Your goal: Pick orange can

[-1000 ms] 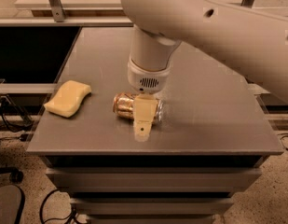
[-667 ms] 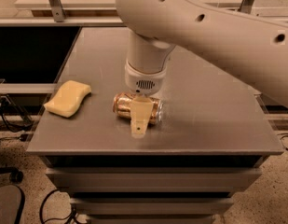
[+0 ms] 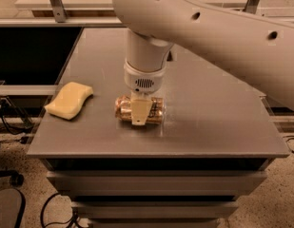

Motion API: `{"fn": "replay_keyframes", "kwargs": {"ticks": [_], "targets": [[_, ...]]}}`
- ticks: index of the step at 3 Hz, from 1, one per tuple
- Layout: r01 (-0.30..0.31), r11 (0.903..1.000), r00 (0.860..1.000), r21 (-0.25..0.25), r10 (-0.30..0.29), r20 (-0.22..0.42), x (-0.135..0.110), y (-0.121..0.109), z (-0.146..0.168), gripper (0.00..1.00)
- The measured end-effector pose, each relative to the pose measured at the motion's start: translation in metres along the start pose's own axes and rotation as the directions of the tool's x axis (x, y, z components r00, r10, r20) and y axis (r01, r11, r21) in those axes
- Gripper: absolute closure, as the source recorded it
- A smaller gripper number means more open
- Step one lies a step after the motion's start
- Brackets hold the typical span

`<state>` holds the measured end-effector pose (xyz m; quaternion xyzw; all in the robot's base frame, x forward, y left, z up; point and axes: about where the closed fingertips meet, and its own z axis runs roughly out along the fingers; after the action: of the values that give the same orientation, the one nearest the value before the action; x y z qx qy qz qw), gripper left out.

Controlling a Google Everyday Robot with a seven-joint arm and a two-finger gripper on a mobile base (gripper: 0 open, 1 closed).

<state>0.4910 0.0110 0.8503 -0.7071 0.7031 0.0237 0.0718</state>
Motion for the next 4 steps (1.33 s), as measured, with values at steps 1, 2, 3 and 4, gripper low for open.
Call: {"fn": "replay_keyframes", "kwargs": {"ticks": [1,2,3,4], "targets": [[0.007,0.9997,1.000,0.023,-0.008,0.013,-0.002,-0.008,-0.013,0.87],[0.023,0.9979,0.999,0.061,-0.025,0.036,-0.007,-0.018,-0.035,1.00],[0.039,0.9937,0.997,0.105,-0.046,0.057,-0.012,-0.029,-0.059,1.00],[0.055,0.9869,0.994,0.152,-0.067,0.081,-0.022,-0.042,-0.086,1.00]]}}
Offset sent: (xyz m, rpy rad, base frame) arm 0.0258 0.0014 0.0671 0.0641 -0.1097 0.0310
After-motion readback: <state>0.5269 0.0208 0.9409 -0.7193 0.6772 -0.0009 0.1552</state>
